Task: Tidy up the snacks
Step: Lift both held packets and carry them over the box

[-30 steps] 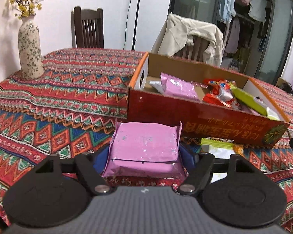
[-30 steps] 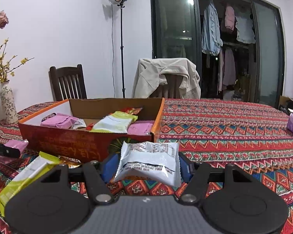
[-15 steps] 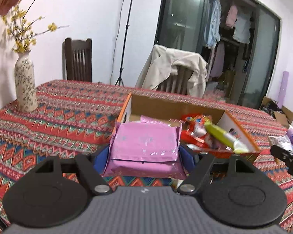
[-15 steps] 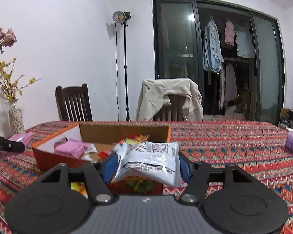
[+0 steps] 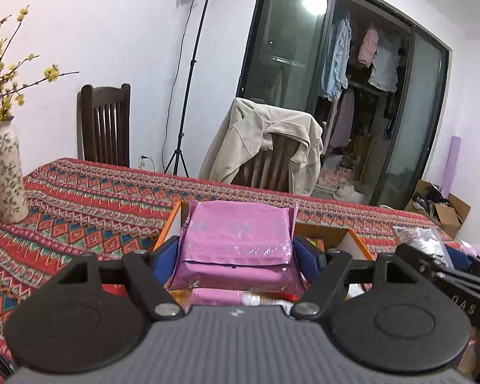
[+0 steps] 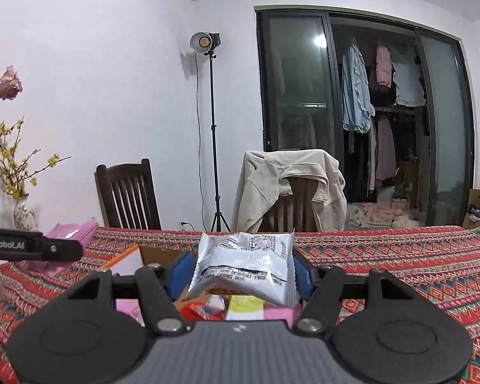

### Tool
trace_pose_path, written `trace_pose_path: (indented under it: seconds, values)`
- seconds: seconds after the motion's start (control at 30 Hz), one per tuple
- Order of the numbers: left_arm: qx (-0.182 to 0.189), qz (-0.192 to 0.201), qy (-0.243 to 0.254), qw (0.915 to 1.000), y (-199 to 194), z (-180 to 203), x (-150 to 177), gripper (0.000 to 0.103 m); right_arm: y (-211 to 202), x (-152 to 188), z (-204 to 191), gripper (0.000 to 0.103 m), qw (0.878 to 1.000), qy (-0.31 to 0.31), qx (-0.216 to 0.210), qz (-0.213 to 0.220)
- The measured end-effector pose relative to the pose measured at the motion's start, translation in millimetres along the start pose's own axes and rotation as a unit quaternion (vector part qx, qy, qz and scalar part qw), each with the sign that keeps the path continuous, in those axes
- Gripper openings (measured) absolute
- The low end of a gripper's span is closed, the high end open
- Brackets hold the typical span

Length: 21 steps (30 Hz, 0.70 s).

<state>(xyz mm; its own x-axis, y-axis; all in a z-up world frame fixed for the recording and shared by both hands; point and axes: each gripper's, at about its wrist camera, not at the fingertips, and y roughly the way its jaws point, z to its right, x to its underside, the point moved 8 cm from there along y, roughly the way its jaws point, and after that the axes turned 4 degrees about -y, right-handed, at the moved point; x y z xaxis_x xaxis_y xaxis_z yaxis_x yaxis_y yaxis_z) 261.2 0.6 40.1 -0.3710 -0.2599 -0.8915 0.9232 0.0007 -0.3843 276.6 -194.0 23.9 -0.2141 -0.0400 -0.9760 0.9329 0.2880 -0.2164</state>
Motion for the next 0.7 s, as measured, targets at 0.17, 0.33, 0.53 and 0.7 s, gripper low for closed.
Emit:
trace_pose_path:
  seconds: [0.17, 0.33, 0.53, 0.7]
  values:
    - [-0.009, 0.004, -0.006, 0.9999, 27, 3, -8, 0.076, 33, -6, -4, 0.064, 1.0, 0.008, -0.002, -0.011]
    - [-0.029, 0.008, -0.01, 0.9995, 57, -4, -7, 0.076, 67, -1, -3, 0.064, 1.0, 0.02, 0.0, -0.02]
    - [-0.033, -0.01, -0.015, 0.9993, 89, -17, 7, 0.076, 88, 20, 3, 0.064, 0.999, 0.032, -0.004, -0.028]
    - [-0.037, -0.021, -0.005, 0.9991, 98, -18, 17, 0.076, 99, 35, 3, 0.064, 0.998, 0.036, -0.012, -0.047]
